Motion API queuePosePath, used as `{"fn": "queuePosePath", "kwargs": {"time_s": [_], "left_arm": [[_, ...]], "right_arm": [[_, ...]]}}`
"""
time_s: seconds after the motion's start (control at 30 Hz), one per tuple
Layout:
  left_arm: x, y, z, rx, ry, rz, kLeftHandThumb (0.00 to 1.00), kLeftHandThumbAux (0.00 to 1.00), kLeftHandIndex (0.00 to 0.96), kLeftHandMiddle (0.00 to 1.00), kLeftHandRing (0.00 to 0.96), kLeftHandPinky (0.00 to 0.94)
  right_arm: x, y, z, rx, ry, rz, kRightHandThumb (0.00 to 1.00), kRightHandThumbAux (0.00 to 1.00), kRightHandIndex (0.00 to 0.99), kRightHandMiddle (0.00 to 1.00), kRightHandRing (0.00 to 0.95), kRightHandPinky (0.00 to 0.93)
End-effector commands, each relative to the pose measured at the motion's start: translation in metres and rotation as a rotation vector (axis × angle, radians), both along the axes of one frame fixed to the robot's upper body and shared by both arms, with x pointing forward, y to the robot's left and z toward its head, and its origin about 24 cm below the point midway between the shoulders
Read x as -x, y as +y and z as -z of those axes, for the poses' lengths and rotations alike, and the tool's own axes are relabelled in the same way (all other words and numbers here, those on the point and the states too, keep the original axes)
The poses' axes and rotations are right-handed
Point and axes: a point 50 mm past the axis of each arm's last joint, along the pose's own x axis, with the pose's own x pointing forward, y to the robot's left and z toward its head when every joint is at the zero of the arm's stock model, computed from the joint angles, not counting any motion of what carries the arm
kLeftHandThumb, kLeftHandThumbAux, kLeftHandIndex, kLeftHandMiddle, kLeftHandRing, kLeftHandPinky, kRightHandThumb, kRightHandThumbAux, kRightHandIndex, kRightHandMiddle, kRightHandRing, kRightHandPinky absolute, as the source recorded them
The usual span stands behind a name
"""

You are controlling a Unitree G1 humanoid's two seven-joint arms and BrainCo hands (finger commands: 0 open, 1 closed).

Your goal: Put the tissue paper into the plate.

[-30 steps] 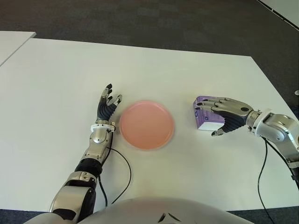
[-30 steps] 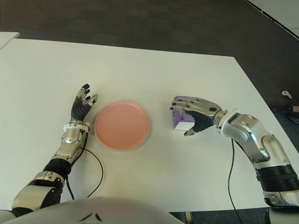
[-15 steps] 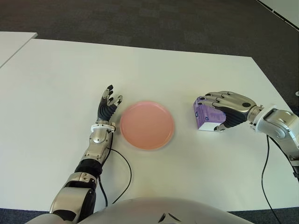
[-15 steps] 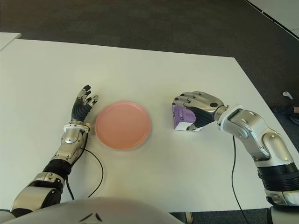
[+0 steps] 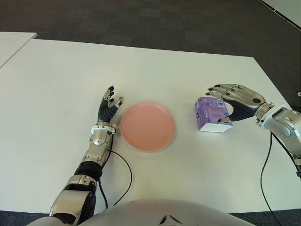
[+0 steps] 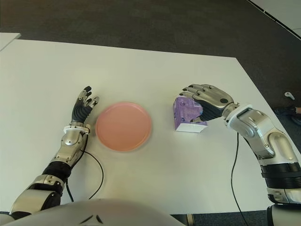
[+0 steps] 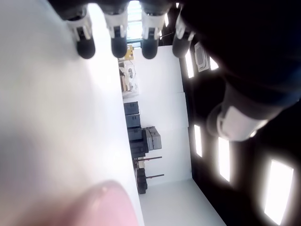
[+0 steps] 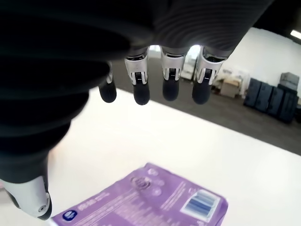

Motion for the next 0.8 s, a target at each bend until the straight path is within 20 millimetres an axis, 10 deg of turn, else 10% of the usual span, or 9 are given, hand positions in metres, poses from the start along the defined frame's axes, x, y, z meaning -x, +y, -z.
{"fn": "queuePosePath", "kwargs": {"time_s": [0.03, 0.8], "left_arm": [[0.009, 0.003, 0.014, -0.003, 0.072, -0.007, 0.000, 0.552, 0.000, 0.000, 0.000, 0.000], [0.010, 0.004, 0.014, 0.009, 0.084, -0.009, 0.000, 0.561, 0.000, 0.000, 0.000, 0.000]], "right_arm": [[0.000, -0.004, -0.001, -0.012, -0.039, 0.021, 0.211, 0.641, 0.024, 0.087, 0.044, 0.012], [-0.010, -0.022, 0.009, -0.050, 0.036, 0.129, 0.120, 0.672, 0.001, 0.023, 0.000, 0.003]]}}
